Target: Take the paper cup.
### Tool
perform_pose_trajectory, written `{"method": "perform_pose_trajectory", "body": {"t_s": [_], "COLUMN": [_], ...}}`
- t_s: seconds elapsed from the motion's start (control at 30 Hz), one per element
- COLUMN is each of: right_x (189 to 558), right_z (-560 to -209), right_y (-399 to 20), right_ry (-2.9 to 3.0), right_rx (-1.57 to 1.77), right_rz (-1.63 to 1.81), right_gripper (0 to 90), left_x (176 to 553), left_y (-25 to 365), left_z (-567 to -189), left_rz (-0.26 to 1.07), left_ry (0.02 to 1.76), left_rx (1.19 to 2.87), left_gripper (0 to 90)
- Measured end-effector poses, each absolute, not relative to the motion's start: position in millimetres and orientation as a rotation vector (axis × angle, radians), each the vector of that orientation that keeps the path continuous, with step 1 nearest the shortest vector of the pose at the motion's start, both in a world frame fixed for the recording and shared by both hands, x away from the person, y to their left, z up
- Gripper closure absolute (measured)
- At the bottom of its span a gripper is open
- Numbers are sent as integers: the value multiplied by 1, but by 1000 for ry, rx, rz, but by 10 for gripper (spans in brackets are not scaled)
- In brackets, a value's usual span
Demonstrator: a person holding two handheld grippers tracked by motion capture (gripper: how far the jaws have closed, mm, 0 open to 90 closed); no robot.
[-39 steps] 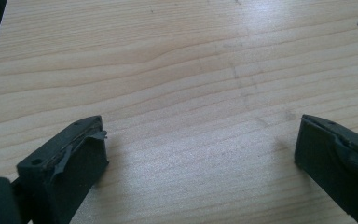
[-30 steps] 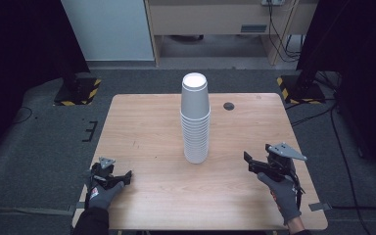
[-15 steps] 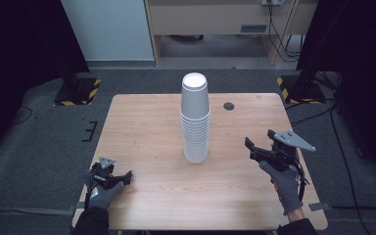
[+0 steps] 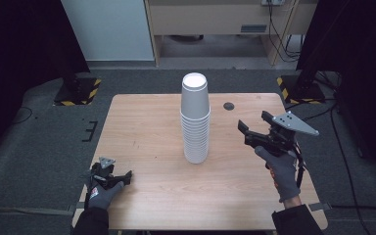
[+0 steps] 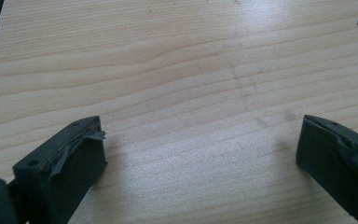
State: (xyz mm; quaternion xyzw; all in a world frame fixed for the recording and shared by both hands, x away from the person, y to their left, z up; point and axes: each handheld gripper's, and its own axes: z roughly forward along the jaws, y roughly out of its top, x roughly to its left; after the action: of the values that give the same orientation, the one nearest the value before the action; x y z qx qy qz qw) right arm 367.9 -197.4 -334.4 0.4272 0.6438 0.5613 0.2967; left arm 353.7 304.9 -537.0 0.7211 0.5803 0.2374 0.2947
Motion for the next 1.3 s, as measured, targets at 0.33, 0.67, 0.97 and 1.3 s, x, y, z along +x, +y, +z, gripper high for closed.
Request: {"method": "perform_pose_trajectory", "body": {"t_s": [0.33, 0.67, 0.97, 1.3], "right_x": [375, 387, 394, 402], "right_z": [-309, -299, -294, -294], "right_y": [-176, -155, -140, -114], "right_ry": [1729, 1743, 1757, 1789], "right_rx": [1077, 1052, 1031, 1010], "right_rz": [1533, 1579, 1597, 1634], "right_gripper": [137, 142, 146, 145], "left_x": [354, 354, 354, 354], "left_y": [305, 305, 305, 305], "left_z": [-537, -537, -537, -537], "left_rz": [632, 632, 632, 631], "left_ry": [1545, 1545, 1544, 1543], "left_rx": [1921, 1921, 1922, 1923], "left_gripper": [4, 3, 3, 2]}}
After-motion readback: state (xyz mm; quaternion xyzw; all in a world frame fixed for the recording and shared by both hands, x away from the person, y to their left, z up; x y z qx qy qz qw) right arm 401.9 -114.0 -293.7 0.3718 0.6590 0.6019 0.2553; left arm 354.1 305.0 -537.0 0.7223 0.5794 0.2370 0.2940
